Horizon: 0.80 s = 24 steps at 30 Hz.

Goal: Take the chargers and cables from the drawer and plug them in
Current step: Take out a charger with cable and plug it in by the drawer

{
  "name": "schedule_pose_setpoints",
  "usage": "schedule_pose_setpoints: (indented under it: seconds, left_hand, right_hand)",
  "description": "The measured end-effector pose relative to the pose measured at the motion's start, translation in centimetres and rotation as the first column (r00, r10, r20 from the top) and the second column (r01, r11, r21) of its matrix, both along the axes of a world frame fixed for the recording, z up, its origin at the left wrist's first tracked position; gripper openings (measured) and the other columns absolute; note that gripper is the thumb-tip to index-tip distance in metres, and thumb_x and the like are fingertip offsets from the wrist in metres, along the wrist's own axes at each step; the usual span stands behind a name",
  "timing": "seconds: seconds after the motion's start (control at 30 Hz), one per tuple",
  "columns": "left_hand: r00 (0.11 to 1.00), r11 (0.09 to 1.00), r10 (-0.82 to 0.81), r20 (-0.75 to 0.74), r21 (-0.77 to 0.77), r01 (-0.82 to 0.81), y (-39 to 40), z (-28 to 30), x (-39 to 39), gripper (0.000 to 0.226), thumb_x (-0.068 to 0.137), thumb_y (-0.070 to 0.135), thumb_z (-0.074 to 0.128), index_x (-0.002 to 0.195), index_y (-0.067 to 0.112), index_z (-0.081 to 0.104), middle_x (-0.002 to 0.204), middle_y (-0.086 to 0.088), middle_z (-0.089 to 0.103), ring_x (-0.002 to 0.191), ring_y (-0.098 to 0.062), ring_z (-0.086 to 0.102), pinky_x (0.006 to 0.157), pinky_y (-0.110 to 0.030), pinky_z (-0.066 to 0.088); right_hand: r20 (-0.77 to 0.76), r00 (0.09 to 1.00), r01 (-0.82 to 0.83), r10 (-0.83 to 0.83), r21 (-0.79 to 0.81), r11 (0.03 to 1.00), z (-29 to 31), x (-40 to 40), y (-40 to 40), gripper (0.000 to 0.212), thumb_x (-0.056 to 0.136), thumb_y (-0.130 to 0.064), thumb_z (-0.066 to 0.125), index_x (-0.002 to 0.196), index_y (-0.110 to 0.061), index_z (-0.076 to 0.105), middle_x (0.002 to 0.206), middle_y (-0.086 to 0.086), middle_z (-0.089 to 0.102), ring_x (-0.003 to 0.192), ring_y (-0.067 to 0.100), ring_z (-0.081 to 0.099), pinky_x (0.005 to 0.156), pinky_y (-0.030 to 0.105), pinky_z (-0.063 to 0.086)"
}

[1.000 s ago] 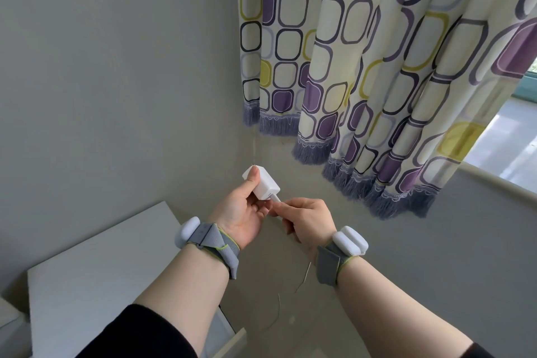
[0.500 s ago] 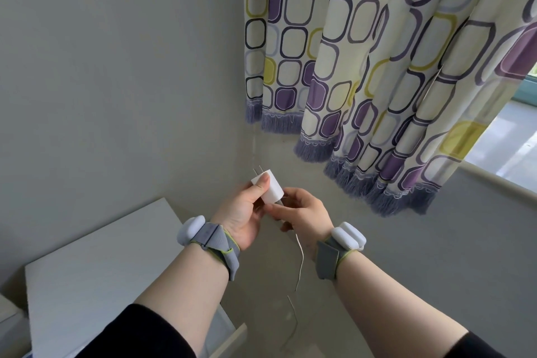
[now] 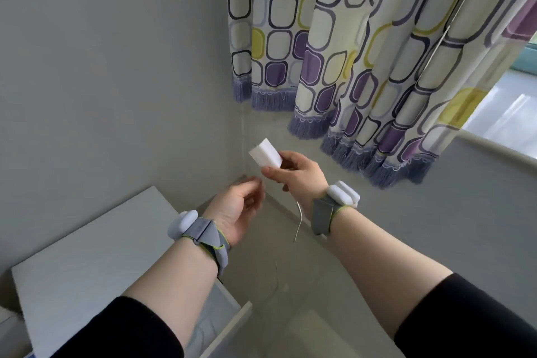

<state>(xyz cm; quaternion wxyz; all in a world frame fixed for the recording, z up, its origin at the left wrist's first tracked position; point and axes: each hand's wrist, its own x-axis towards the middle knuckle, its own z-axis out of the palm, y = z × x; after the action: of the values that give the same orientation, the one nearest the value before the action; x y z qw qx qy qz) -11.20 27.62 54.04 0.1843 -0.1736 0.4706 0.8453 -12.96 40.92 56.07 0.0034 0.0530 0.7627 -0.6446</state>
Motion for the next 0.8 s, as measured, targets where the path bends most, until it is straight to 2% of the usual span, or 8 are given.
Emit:
schedule_pose_setpoints:
  seconds: [0.1, 0.23, 0.37, 0.5, 0.63, 0.67, 0.73, 0.8]
  left_hand:
    - [0.99, 0.995, -0.063, 0.127, -0.075, 0.072, 0.3, -1.6, 0.0, 0.009, 0.092, 0.012, 0.052, 0.084, 0.015, 0.056, 0.08, -0.006, 0.058, 0.069, -0.016, 0.054, 0.067, -0.023, 0.042]
    - [0.958, 0.99, -0.116, 0.263, -0.044, 0.132, 1.4, -5.1, -0.4, 0.013, 0.094, 0.012, 0.044, 0.084, 0.011, 0.052, 0.085, -0.014, 0.06, 0.075, -0.024, 0.056, 0.07, -0.029, 0.043]
    - [0.904, 0.992, -0.111, 0.413, -0.007, 0.125, 3.7, -8.9, -2.4, 0.024, 0.099, 0.022, 0.039, 0.114, 0.004, 0.046, 0.098, -0.02, 0.061, 0.089, -0.032, 0.059, 0.085, -0.039, 0.044]
    - [0.837, 0.997, 0.0, 0.547, 0.06, -0.039, 6.1, -12.1, -5.4, 0.048, 0.099, 0.018, 0.042, 0.137, -0.01, 0.032, 0.115, -0.028, 0.053, 0.117, -0.039, 0.052, 0.1, -0.042, 0.042]
    - [0.759, 0.861, 0.171, 0.628, 0.28, -0.425, 7.2, -15.5, -9.2, 0.022, 0.1, 0.013, 0.039, 0.113, -0.003, 0.048, 0.114, -0.024, 0.054, 0.128, -0.036, 0.044, 0.11, -0.047, 0.036]
    - [0.739, 0.811, 0.221, 0.637, 0.302, -0.502, 7.5, -16.6, -10.5, 0.018, 0.099, 0.011, 0.039, 0.101, -0.002, 0.051, 0.104, -0.022, 0.055, 0.121, -0.036, 0.048, 0.104, -0.047, 0.043]
    - [0.703, 0.769, 0.292, 0.649, 0.277, -0.575, 7.0, -17.9, -12.3, 0.021, 0.099, 0.01, 0.038, 0.088, -0.002, 0.051, 0.092, -0.021, 0.053, 0.094, -0.035, 0.054, 0.07, -0.041, 0.06]
    - [0.683, 0.795, 0.303, 0.665, 0.219, -0.566, 6.5, -19.6, -14.4, 0.025, 0.1, 0.013, 0.036, 0.085, -0.002, 0.048, 0.087, -0.018, 0.051, 0.077, -0.027, 0.053, 0.043, -0.034, 0.056]
  right_hand:
    - [0.024, 1.0, 0.017, -0.016, -0.039, 0.999, -0.2, -1.0, -0.2, 0.032, 0.047, -0.049, 0.079, 0.075, -0.037, 0.072, 0.064, -0.014, 0.065, 0.058, 0.005, 0.056, 0.056, 0.026, 0.044]
    - [0.113, 0.993, 0.043, -0.026, -0.154, 0.987, -1.6, -3.0, 0.2, 0.031, 0.054, -0.042, 0.082, 0.079, -0.028, 0.071, 0.072, -0.006, 0.064, 0.062, 0.012, 0.053, 0.053, 0.024, 0.044]
    - [0.21, 0.977, 0.09, -0.033, -0.267, 0.959, -3.9, -5.5, 1.0, 0.036, 0.068, -0.025, 0.082, 0.101, -0.015, 0.071, 0.076, -0.001, 0.063, 0.062, 0.013, 0.051, 0.053, 0.024, 0.042]
    - [0.301, 0.954, 0.099, 0.015, -0.361, 0.927, -6.9, -9.0, 2.3, 0.039, 0.073, -0.018, 0.079, 0.109, -0.008, 0.067, 0.08, 0.002, 0.061, 0.061, 0.014, 0.049, 0.053, 0.024, 0.039]
    - [0.379, 0.919, 0.033, 0.108, -0.348, 0.937, -10.6, -12.4, 4.4, 0.045, 0.071, -0.023, 0.079, 0.112, -0.008, 0.067, 0.083, 0.003, 0.063, 0.062, 0.013, 0.051, 0.051, 0.024, 0.039]
    - [0.398, 0.906, 0.01, 0.14, -0.351, 0.936, -11.8, -13.4, 5.1, 0.048, 0.069, -0.025, 0.079, 0.112, -0.009, 0.067, 0.082, 0.002, 0.064, 0.062, 0.013, 0.051, 0.051, 0.023, 0.039]
    - [0.427, 0.889, -0.004, 0.164, -0.352, 0.936, -13.4, -14.2, 6.0, 0.048, 0.066, -0.027, 0.079, 0.11, -0.01, 0.068, 0.08, 0.001, 0.065, 0.062, 0.012, 0.052, 0.05, 0.023, 0.039]
    - [0.463, 0.87, -0.008, 0.171, -0.334, 0.942, -15.4, -15.1, 7.3, 0.045, 0.069, -0.025, 0.079, 0.11, -0.01, 0.068, 0.08, 0.001, 0.066, 0.061, 0.012, 0.052, 0.05, 0.023, 0.039]
